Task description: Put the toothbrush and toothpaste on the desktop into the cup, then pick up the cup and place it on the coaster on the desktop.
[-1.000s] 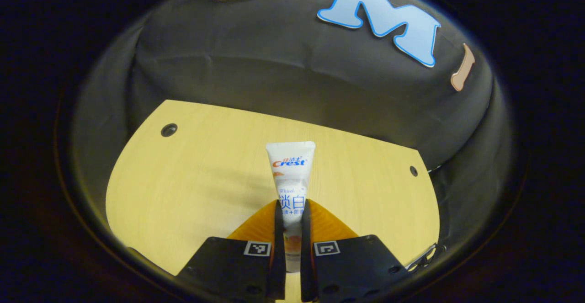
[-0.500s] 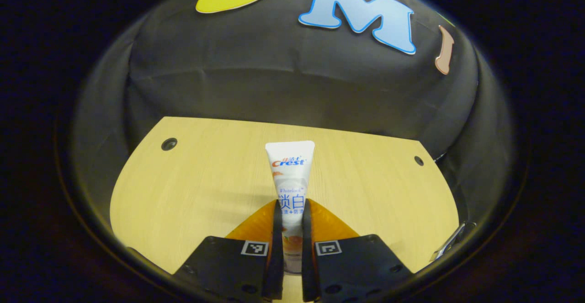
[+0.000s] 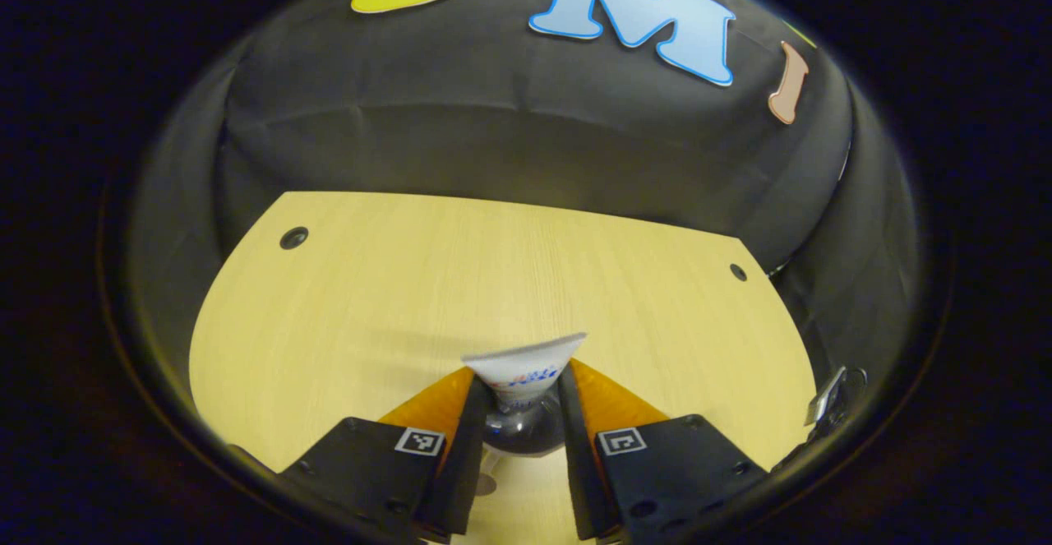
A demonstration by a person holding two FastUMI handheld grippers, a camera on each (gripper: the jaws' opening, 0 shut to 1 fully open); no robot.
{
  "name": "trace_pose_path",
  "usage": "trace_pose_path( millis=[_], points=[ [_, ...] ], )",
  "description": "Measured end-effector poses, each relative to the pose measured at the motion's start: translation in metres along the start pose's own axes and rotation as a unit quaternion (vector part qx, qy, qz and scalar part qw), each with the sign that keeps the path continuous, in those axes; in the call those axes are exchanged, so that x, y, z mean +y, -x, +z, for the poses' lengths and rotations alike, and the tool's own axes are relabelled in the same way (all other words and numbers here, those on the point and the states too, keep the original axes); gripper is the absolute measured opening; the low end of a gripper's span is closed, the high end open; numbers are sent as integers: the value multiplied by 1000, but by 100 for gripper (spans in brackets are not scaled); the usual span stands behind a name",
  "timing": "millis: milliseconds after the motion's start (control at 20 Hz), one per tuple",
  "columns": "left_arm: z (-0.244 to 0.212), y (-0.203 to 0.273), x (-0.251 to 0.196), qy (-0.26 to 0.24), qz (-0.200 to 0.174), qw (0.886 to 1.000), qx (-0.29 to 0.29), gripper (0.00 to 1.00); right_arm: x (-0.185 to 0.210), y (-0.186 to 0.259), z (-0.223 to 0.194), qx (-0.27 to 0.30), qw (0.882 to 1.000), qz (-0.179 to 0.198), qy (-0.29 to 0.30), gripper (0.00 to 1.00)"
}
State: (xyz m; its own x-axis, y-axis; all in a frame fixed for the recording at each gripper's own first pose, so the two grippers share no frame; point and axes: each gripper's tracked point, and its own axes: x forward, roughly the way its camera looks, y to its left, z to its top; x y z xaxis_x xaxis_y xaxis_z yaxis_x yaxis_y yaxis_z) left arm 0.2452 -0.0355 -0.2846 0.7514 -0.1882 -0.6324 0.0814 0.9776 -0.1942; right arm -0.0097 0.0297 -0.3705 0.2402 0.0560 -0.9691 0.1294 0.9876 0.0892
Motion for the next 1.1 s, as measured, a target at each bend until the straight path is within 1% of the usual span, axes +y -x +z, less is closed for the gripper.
trace_pose_path(
  millis=[100,150,200,250,350,400,450,500,700,800,850,900,950,1000,1050,1100],
  points=[
    [0,11,0,-2,-1,1000,-6,53,1,8,13,-14,1000,5,-6,4],
    [0,16,-1,-1,-3,1000,-8,53,3,12,21,-22,1000,8,-10,4],
    [1,20,-1,0,-5,1000,-8,58,4,16,31,-30,999,12,-12,4],
    [1,24,-3,3,-6,1000,-9,58,6,19,40,-39,999,15,-14,4],
    [0,32,-5,12,-9,1000,-11,48,14,28,61,-57,998,22,-16,4],
    [-1,38,-3,14,-9,1000,-12,58,17,32,72,-66,997,25,-16,4],
    [-4,45,1,16,-9,1000,-13,49,22,38,84,-77,996,30,-15,4],
    [-5,52,4,19,-8,1000,-15,53,27,42,96,-87,996,35,-13,4],
    [-12,73,24,28,6,999,-17,53,55,56,140,-118,991,56,-9,3],
    [-16,85,40,32,18,999,-18,53,68,62,159,-130,989,63,-6,3],
    [-18,89,46,34,23,999,-18,48,71,66,170,-138,988,64,-3,3],
    [-20,95,54,36,29,999,-18,53,76,71,181,-147,987,66,1,3],
    [-23,100,62,40,37,998,-19,53,84,76,192,-157,985,70,2,3],
    [-26,108,71,44,46,998,-20,48,92,81,203,-166,983,76,1,3],
    [-28,114,78,50,53,997,-21,48,101,83,212,-174,981,82,0,4],
    [-31,122,85,59,61,996,-22,53,110,88,224,-185,979,90,-1,4]
  ],
)
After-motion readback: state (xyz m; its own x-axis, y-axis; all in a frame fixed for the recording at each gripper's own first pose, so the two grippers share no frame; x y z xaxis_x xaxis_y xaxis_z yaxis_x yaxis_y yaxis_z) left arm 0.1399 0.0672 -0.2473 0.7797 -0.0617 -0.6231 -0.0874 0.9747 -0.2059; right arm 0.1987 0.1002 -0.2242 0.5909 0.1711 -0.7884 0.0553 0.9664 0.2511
